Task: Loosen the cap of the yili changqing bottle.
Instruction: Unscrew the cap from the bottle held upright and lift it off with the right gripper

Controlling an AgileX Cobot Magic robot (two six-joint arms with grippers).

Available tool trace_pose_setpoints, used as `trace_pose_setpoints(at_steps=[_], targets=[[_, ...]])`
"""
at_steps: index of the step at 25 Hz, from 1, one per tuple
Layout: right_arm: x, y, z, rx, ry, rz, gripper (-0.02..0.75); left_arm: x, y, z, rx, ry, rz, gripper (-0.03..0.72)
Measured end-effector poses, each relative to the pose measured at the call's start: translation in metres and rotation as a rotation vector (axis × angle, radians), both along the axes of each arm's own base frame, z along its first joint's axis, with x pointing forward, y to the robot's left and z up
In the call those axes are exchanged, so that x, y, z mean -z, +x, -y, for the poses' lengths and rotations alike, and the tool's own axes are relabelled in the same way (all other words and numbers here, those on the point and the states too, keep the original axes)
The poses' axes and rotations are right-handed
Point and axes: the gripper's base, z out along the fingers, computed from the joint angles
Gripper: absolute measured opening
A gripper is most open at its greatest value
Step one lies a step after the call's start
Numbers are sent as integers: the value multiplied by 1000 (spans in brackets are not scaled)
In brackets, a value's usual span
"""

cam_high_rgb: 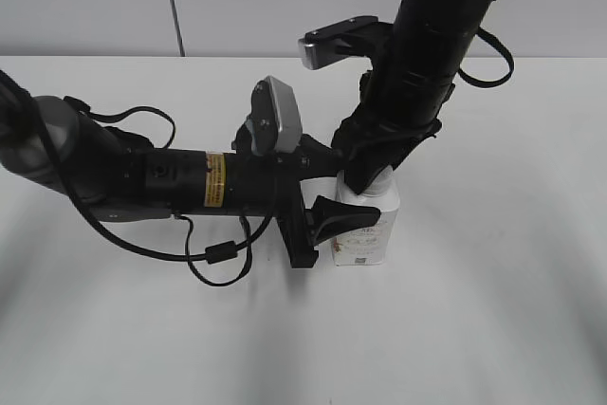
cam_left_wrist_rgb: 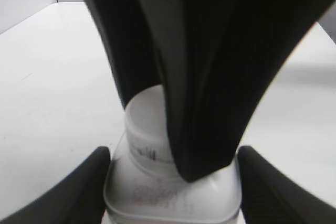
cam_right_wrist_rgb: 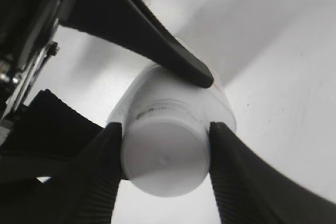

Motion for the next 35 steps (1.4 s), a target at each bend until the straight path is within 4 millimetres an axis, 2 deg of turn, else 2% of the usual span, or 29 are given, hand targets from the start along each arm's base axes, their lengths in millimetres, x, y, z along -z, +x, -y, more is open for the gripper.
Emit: trace_pose_setpoints(at_steps=[2,14,20,26,32,35], targets=[[0,0,0,-84,1,18,398,0,0,0,1,0,0,442],[0,0,0,-874,8,199,396,0,-1,0,11,2,6,441],[-1,0,-3,-1169,35,284,395,0,-1,0,15,3,7,441],[-1,0,-2,-1214,39,301,395,0,-1,0,15,3,5,440],[-2,0,-3,-1134,40,288,395,0,-1,0,13,2,3,440],[-8,-1,-6,-1076,80,309,453,0,0,0,7,0,2,440]])
